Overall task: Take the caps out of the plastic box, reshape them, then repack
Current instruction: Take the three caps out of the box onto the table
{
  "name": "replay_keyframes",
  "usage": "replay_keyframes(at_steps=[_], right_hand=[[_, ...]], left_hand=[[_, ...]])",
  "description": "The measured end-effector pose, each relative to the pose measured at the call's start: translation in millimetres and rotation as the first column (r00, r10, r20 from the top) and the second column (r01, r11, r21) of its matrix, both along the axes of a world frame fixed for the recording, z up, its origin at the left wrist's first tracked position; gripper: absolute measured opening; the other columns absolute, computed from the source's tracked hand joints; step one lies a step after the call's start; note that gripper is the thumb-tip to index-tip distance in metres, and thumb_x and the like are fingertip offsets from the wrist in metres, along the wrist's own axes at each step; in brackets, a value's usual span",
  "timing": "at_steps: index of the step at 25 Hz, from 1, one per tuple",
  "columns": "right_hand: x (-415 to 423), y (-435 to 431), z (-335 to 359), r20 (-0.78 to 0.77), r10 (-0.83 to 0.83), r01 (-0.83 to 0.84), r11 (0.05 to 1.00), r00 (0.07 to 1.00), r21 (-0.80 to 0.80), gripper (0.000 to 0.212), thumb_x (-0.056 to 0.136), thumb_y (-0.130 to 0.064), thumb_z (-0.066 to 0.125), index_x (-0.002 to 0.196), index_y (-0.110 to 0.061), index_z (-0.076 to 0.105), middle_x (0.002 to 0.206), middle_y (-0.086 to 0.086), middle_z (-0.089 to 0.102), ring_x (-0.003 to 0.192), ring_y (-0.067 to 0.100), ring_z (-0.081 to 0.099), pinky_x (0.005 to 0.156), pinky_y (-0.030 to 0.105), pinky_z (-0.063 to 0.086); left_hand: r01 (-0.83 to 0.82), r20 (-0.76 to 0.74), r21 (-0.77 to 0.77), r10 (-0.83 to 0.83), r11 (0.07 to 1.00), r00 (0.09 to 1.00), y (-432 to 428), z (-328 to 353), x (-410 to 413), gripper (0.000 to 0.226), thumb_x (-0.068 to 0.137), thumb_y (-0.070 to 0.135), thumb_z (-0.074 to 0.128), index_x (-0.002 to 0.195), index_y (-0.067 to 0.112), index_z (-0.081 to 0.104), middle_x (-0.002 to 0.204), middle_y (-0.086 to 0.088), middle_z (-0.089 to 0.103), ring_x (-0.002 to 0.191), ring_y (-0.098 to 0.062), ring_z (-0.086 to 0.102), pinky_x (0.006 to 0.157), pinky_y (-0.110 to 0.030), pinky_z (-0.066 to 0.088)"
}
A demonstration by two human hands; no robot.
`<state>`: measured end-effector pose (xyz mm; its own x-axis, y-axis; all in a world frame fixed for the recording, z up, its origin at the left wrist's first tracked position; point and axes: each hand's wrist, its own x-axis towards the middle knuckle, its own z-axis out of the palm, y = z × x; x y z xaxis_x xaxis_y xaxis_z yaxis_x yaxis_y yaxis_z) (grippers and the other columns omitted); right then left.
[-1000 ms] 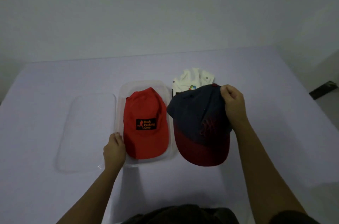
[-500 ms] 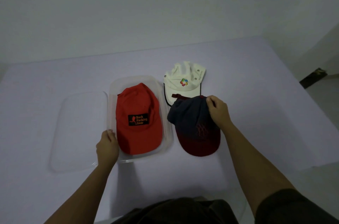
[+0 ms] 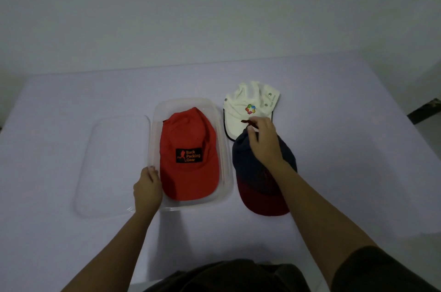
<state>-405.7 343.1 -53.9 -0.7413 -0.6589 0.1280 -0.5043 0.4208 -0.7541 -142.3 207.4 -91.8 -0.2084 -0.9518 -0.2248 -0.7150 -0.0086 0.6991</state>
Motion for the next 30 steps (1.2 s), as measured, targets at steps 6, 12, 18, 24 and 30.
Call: replay_keyframes(at_steps=[6,12,18,24,30], right_hand=[[48,-76,2,0.219,0.365,-0.417,0.861,0.905,0.29,0.061,0.088,-0.036,0.058,0.137,-0.007,0.035,0.136,0.013,0.048,0.12,0.024,0.049,0.101,0.037,0.042],[71,-111,-22,0.701,-0.031,-0.339,0.86,0.712,0.382,0.111,0.074,-0.042,0.073,0.145,0.0,-0.001,0.15,0.016,0.025,0.135,0.03,0.032,0.111,0.04,0.031],[92,-102,-24,0.399,0.091,-0.208,0.943,0.913,0.261,0.084,0.071,-0.043,0.075,0.134,-0.012,0.029,0.14,0.015,0.023,0.13,0.031,0.03,0.108,0.04,0.031],[101,-90,-7,0.243,0.189,-0.225,0.966,0.951,0.129,0.074,0.063,-0.048,0.079,0.119,-0.018,0.041,0.145,0.011,0.025,0.12,0.025,0.042,0.097,0.039,0.043],[111,-90,5,0.169,0.17,-0.184,0.98,0.971,0.07,0.055,0.07,-0.062,0.065,0.104,-0.02,0.056,0.091,0.004,0.063,0.088,0.02,0.056,0.076,0.04,0.051]], left_hand=[[-0.004,0.011,0.001,0.004,1.0,1.0,3,3,-5,0.04,0.101,0.029,0.027,0.113,0.002,0.055,0.105,-0.023,0.066,0.099,-0.038,0.06,0.085,-0.041,0.045],[-0.008,0.016,0.004,0.008,1.0,1.0,2,2,-3,0.04,0.101,0.03,0.026,0.108,0.003,0.055,0.101,-0.021,0.067,0.094,-0.037,0.062,0.078,-0.036,0.044],[-0.007,0.015,-0.002,0.007,1.0,1.0,-1,1,-1,0.039,0.101,0.028,0.027,0.108,0.002,0.055,0.101,-0.02,0.068,0.092,-0.037,0.062,0.074,-0.033,0.041],[-0.013,0.027,-0.009,0.014,1.0,1.0,0,2,-2,0.038,0.101,0.028,0.028,0.107,0.003,0.055,0.097,-0.021,0.067,0.088,-0.038,0.063,0.075,-0.037,0.046],[0.001,0.009,0.022,-0.001,1.0,1.0,-2,3,2,0.038,0.101,0.029,0.026,0.101,0.004,0.054,0.082,-0.014,0.062,0.08,-0.035,0.061,0.067,-0.033,0.041]])
